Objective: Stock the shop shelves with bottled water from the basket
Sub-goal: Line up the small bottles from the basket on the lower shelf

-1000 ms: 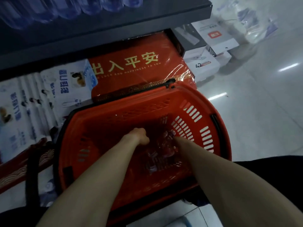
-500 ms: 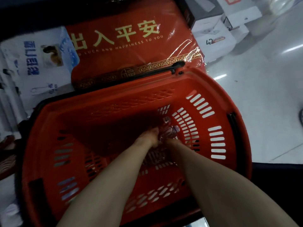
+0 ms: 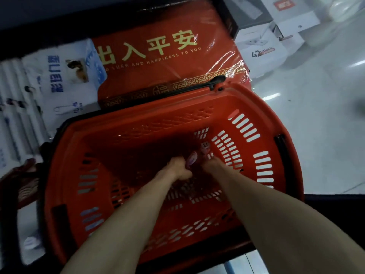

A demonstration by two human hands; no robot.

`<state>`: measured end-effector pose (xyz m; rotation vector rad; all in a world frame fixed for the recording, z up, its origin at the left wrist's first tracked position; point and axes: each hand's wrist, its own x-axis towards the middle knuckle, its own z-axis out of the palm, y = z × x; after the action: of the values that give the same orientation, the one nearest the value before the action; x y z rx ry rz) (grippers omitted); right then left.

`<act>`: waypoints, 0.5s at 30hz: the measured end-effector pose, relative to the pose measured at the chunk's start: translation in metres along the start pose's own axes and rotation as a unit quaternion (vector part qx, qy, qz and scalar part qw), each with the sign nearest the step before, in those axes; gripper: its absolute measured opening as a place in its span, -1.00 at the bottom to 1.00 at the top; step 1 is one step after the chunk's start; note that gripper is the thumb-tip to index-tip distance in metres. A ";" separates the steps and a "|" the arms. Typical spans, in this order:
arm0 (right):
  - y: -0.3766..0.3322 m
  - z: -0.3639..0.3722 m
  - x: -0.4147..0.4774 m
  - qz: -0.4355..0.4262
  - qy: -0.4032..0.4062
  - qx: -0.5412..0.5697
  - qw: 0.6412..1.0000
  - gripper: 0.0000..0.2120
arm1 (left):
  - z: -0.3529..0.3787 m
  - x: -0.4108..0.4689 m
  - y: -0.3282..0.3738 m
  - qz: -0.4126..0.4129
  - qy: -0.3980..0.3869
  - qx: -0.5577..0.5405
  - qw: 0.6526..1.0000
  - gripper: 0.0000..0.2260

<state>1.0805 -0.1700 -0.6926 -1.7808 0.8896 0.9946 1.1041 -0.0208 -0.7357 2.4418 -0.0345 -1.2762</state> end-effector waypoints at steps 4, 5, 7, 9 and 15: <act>-0.015 -0.011 -0.038 -0.069 0.003 0.032 0.997 -0.63 | -0.028 -0.038 -0.007 -0.012 0.044 -0.048 0.998 -0.37; -0.020 -0.015 -0.052 -0.082 -0.021 0.053 0.995 -0.72 | -0.037 -0.050 -0.006 -0.013 0.056 -0.062 0.996 -0.32; -0.029 -0.025 -0.076 -0.107 -0.060 0.047 0.991 -0.76 | -0.056 -0.076 -0.002 -0.003 0.092 -0.086 0.992 -0.23; -0.042 -0.036 -0.103 -0.137 -0.076 0.032 0.987 -0.81 | -0.074 -0.106 0.002 0.022 0.132 -0.106 0.985 -0.22; -0.082 -0.075 -0.182 -0.260 -0.107 0.008 0.960 -0.69 | -0.123 -0.198 0.018 0.115 0.251 -0.136 0.952 -0.26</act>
<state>1.0945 -0.1811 -0.4795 -1.7249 0.2661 0.8064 1.0885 0.0414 -0.5107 2.3608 -0.0043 -0.5019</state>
